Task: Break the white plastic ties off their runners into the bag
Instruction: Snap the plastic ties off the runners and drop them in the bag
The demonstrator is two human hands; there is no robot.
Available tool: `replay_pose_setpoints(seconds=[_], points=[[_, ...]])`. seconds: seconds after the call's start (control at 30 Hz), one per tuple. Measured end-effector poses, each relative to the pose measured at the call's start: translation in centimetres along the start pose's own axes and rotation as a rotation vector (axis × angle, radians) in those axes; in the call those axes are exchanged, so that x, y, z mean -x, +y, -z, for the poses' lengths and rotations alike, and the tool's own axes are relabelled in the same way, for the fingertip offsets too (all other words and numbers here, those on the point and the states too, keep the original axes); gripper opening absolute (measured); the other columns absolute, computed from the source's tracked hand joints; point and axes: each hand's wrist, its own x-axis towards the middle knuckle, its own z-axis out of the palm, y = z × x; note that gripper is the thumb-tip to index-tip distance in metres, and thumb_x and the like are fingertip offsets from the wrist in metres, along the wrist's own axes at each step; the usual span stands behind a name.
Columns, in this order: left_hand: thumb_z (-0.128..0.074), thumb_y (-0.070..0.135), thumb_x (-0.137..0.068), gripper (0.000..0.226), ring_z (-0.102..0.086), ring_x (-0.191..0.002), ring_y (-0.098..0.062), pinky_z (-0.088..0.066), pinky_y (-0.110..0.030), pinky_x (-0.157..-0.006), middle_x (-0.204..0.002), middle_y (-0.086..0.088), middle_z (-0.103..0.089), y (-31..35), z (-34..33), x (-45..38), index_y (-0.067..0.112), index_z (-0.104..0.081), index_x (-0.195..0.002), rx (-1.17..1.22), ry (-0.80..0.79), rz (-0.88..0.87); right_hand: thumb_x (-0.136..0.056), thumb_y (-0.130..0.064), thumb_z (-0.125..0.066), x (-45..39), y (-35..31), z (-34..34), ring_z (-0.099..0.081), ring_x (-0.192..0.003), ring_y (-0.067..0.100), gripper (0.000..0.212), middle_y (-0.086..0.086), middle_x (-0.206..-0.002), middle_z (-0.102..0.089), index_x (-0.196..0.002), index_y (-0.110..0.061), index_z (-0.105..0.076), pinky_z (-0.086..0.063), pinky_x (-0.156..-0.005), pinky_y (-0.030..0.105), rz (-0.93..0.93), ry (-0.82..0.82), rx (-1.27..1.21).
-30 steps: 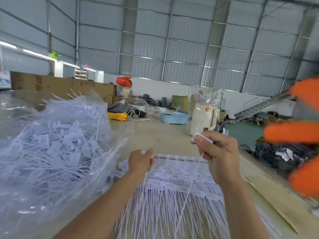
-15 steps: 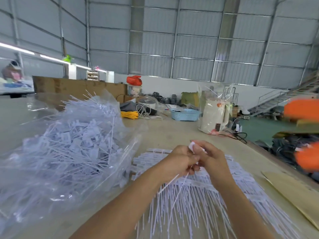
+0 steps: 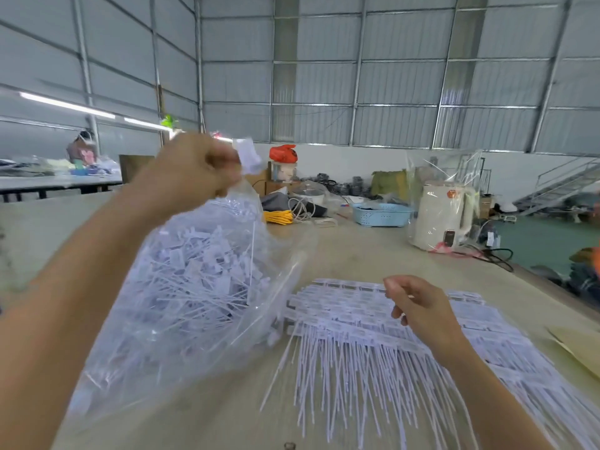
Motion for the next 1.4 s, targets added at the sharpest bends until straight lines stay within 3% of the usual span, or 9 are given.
replay_pose_setpoints(seconds=[0.13,0.27,0.47,0.57,0.67,0.73,0.9,1.03,1.4], points=[[-0.072,0.001,-0.08,0.03,-0.065,-0.067,-0.02,-0.054,-0.025,-0.058,-0.084,-0.013,-0.071,-5.0,-4.6,1.5,-0.001,-0.066,-0.109,-0.138,-0.398,0.286,-0.091,-0.021,-0.058,0.2,0.7,-0.2,-0.058,-0.056,0.018,0.015,0.008,-0.088,-0.066,-0.096,-0.009,-0.067,-0.045,-0.056,0.023,-0.034,-0.003,0.032],[-0.074,0.016,-0.081,0.04,-0.06,-0.096,-0.024,-0.047,-0.03,-0.075,-0.105,-0.008,-0.065,-5.6,-7.1,1.9,0.006,-0.061,-0.118,-0.261,-0.432,0.337,-0.09,-0.02,-0.06,0.1,1.2,-0.3,-0.059,-0.056,0.016,0.007,0.003,-0.083,-0.066,-0.089,-0.017,-0.066,-0.047,-0.056,0.023,-0.009,0.002,0.086],[-0.056,0.011,-0.089,0.015,-0.059,-0.083,-0.008,-0.047,-0.017,-0.075,-0.091,0.0,-0.066,1.8,-7.0,4.1,0.007,-0.068,-0.098,-0.019,0.352,-0.432,-0.092,-0.021,-0.058,-0.6,3.8,0.0,-0.057,-0.085,0.018,0.017,0.004,-0.101,-0.065,-0.104,-0.015,-0.067,-0.043,-0.075,0.025,0.031,-0.11,0.619],[-0.05,0.01,-0.087,0.016,-0.055,-0.065,-0.006,-0.044,-0.011,-0.059,-0.076,0.004,-0.065,4.8,-10.6,7.2,0.01,-0.065,-0.093,0.239,0.013,-0.701,-0.093,-0.026,-0.054,-0.3,4.2,0.0,-0.054,-0.104,0.027,0.02,0.006,-0.109,-0.06,-0.103,-0.016,-0.068,-0.046,-0.086,0.034,0.033,-0.292,0.82],[-0.048,0.002,-0.085,0.028,-0.058,-0.075,-0.009,-0.046,-0.019,-0.065,-0.088,-0.006,-0.069,4.0,-16.7,8.1,0.012,-0.063,-0.106,0.043,-0.543,-0.441,-0.086,-0.035,-0.062,-0.1,3.5,0.2,-0.055,-0.1,0.026,0.018,0.004,-0.096,-0.059,-0.096,-0.022,-0.069,-0.047,-0.085,0.036,-0.02,-0.319,0.795],[-0.047,-0.006,-0.082,0.04,-0.058,-0.102,-0.021,-0.047,-0.03,-0.085,-0.11,-0.01,-0.064,1.2,-20.4,7.0,0.01,-0.059,-0.117,-0.181,-0.643,-0.233,-0.079,-0.047,-0.067,-0.2,3.2,0.8,-0.055,-0.102,0.02,0.03,-0.003,-0.097,-0.061,-0.1,-0.026,-0.067,-0.044,-0.093,0.04,-0.087,-0.381,0.813],[-0.048,0.003,-0.083,0.04,-0.049,-0.116,-0.021,-0.038,-0.029,-0.097,-0.124,-0.002,-0.058,-5.3,-24.3,6.7,0.016,-0.056,-0.12,-0.362,-0.465,-0.083,-0.079,-0.042,-0.068,-0.4,2.1,1.2,-0.055,-0.094,0.014,0.025,-0.006,-0.099,-0.059,-0.096,-0.024,-0.067,-0.046,-0.089,0.036,-0.046,-0.421,0.786],[-0.041,0.02,-0.091,0.027,-0.056,-0.091,-0.032,-0.04,-0.035,-0.081,-0.094,-0.01,-0.067,-6.3,-24.4,7.0,0.01,-0.066,-0.088,-0.2,-0.172,-0.105,-0.079,-0.034,-0.067,-0.7,-0.1,2.0,-0.049,-0.078,0.013,0.011,-0.01,-0.084,-0.043,-0.085,-0.026,-0.063,-0.037,-0.068,0.025,0.095,-0.208,0.838],[-0.043,0.027,-0.1,0.044,-0.047,-0.043,-0.003,-0.036,-0.009,-0.047,-0.052,0.005,-0.039,-5.4,-22.9,6.9,0.017,-0.039,-0.057,0.282,-0.202,0.16,-0.074,-0.032,-0.077,-0.4,-0.8,5.2,-0.053,-0.081,0.008,0.016,-0.015,-0.085,-0.056,-0.075,-0.031,-0.061,-0.039,-0.069,0.025,0.01,-0.145,0.754]])
